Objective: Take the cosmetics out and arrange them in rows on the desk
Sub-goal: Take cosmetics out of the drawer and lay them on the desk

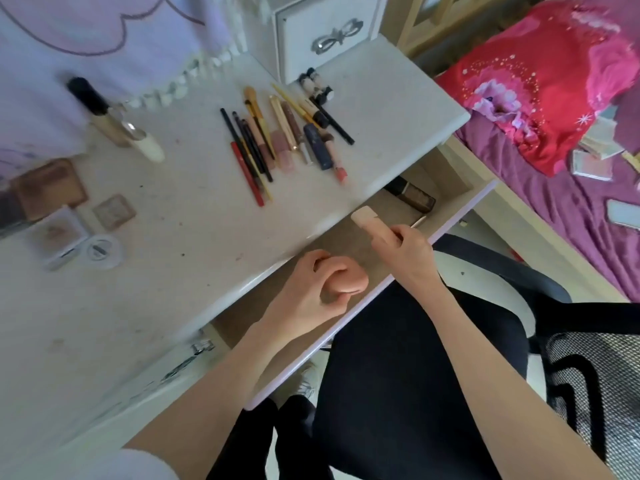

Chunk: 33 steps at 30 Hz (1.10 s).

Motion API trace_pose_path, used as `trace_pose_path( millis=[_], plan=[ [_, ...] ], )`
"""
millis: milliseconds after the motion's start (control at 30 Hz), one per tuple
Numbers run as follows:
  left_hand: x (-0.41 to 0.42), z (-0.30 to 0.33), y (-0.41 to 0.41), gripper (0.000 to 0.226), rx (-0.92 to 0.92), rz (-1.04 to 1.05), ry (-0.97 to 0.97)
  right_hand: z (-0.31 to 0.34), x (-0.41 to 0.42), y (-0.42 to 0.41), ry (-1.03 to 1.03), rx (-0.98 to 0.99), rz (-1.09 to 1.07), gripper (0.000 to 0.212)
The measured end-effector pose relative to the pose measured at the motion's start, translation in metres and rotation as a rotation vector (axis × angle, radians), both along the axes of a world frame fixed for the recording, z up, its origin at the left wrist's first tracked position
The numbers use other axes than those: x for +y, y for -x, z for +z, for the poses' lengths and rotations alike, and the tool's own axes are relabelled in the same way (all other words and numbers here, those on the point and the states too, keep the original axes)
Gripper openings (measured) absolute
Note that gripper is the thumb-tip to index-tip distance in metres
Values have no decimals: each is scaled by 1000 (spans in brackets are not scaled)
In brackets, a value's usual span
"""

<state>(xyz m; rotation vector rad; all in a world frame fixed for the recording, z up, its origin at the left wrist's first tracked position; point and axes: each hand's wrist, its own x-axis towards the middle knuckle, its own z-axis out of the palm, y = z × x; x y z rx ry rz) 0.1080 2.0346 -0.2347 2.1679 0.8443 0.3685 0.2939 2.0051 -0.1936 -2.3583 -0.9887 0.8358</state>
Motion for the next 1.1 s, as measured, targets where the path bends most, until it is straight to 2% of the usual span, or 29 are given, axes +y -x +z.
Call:
trace_pose_path(
  millis=[100,233,367,467,567,900,1100],
  plan=[
    [7,21,26,46,-84,121,-21,17,8,30,-73,79,10,25],
    [22,38,69,47,-124,338,-66,32,28,73,-96,121,39,30],
    [42,41,117,48,-94,499,-67,27,55,111,-69,95,101,28],
    [54,43,149,50,-85,599,-12,16,77,141,-33,34,158,38],
    [69,44,169,47,-56,617,15,11,101,167,13,-44,227,48],
    [146,30,188,44,28,591,-193,-5,184,202,75,-314,296,56],
    [189,21,187,44,54,586,-163,-6,229,203,27,-184,233,58]
  ],
)
